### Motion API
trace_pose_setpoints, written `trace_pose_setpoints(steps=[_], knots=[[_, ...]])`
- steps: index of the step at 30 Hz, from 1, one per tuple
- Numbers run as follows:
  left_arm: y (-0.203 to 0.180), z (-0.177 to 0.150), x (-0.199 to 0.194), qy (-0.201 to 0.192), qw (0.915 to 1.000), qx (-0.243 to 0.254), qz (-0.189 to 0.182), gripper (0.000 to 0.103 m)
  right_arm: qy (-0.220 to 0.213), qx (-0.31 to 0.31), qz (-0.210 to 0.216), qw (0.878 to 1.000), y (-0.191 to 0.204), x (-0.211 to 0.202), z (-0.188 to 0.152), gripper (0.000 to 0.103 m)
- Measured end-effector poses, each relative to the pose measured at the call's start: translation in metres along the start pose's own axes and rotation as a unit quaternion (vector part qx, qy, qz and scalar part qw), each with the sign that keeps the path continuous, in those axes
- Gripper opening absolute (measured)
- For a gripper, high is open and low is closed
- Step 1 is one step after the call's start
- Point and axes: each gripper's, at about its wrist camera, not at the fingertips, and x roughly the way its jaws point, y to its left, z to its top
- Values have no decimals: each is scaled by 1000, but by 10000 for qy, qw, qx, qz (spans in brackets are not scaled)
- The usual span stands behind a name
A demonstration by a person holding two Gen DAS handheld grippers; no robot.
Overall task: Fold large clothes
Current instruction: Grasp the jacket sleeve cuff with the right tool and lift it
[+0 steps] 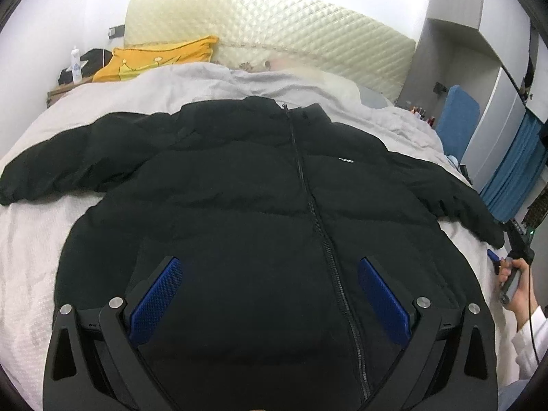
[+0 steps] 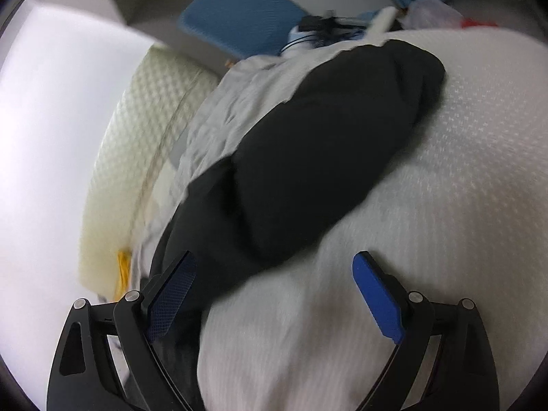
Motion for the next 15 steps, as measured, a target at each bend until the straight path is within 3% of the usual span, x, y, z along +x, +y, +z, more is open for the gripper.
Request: trace_pose_setpoints(steps=[5,7,10,15], knots=[[-1,1,13,89,9999,-86,13,103,-564,430,170,9973,-10,17,31,92],[-1,1,17,126,9999,-71,18,103,-747,533,145,9957,-14,22,43,86],[-3,-2,23,197,9998,13,52,103,-962,649,-38,9932,-22,32,66,69],[-11,-2,33,231,9994,224,135,103,-956,481,-362,9936,-29,56,101,26]])
